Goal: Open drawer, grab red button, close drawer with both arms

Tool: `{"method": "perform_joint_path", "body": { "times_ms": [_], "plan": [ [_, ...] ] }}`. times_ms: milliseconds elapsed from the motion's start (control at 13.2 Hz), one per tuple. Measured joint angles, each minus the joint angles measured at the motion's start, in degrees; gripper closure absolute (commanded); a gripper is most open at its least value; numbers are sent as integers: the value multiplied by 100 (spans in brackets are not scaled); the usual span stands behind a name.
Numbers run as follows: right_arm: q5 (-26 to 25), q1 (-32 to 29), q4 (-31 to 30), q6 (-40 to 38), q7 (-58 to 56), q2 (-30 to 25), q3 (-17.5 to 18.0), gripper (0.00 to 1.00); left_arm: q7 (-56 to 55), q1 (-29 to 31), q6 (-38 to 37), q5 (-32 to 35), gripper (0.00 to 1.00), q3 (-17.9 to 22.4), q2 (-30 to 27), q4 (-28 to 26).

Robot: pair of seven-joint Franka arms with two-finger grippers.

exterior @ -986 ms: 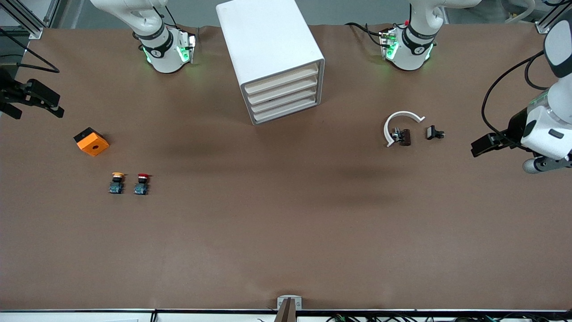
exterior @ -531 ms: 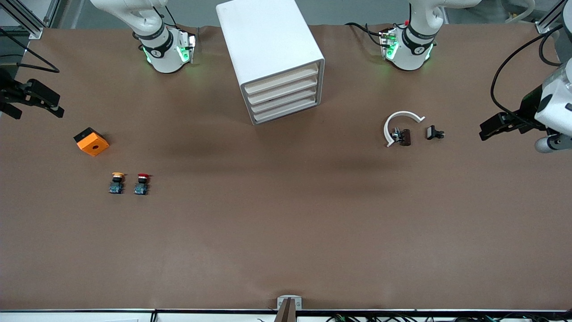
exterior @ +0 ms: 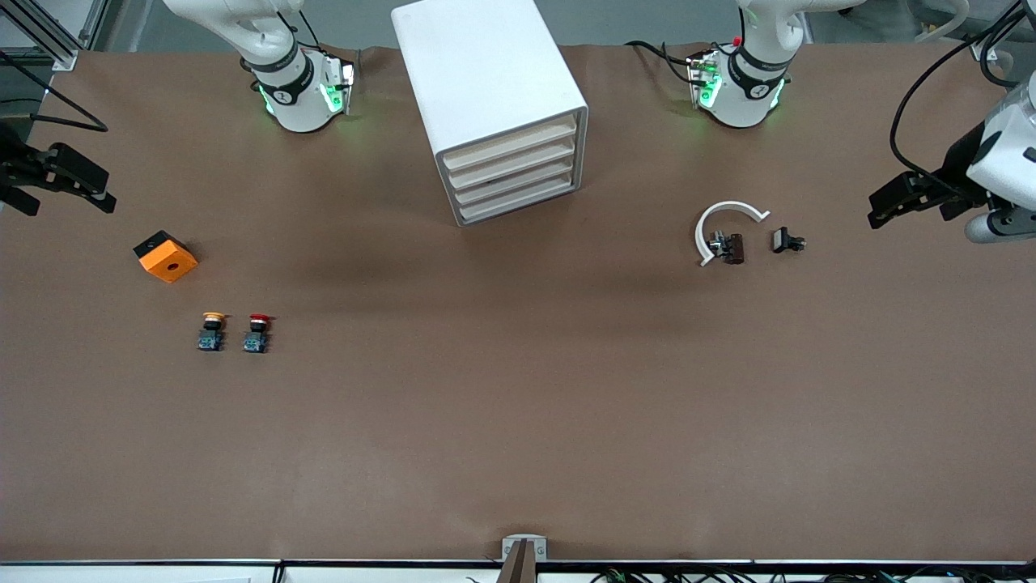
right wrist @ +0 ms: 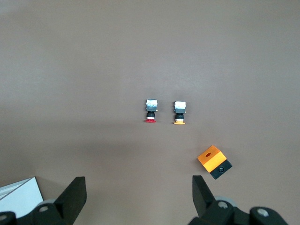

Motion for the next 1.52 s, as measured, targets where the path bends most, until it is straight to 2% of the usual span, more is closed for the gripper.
{"method": "perform_joint_path", "body": {
  "times_ms": [835,1518],
  "plan": [
    [0,0,0,-3,0,4,0,0,60,7,-114,0,0,-43,-284,-125],
    [0,0,0,-3,0,5,4,0,287,54,-481,0,0,-14,-308,142]
  ]
}}
